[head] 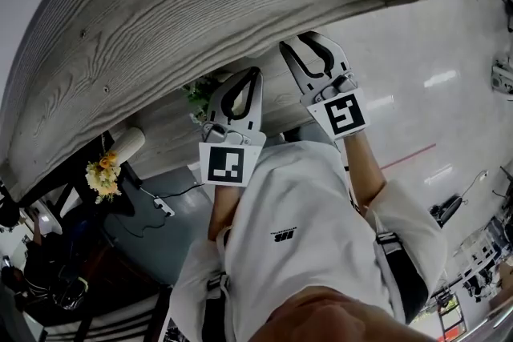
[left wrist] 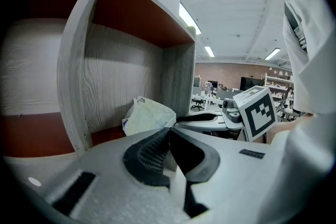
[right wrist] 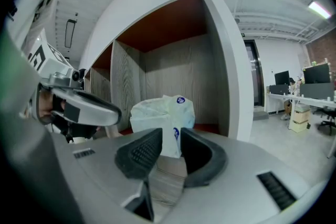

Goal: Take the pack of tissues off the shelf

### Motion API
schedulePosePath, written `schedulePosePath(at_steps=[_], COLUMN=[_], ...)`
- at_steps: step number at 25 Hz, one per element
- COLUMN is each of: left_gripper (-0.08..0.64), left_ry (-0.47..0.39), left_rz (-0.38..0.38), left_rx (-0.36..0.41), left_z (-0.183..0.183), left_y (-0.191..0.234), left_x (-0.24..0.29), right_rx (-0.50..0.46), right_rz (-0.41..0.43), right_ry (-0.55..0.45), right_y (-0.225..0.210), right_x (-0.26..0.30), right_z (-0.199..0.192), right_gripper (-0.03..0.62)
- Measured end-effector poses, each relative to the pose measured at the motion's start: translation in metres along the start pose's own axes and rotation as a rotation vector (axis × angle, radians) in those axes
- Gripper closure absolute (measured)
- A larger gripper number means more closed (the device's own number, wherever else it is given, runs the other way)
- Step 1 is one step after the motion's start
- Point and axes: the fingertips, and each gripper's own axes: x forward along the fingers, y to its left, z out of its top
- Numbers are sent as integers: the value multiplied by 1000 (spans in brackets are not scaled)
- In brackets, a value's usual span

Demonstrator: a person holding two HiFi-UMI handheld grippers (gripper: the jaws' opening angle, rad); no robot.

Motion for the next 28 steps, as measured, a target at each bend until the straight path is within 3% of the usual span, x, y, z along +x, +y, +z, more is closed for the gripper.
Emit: schedulePosePath(at_steps=[12,28], left_gripper=[531,531], left_ry=[24,9], left_rz=[31,-11], left_rx=[-14,4], left_z=[-12,-15], left_y=[14,3], left_x=[-3,-21], right_rx=[3,19], right_rz=[26,-44], right_ry=[31,23], right_y=[4,11], right_x=[18,-3], right_z=[-17,-14], right_gripper=[522,560])
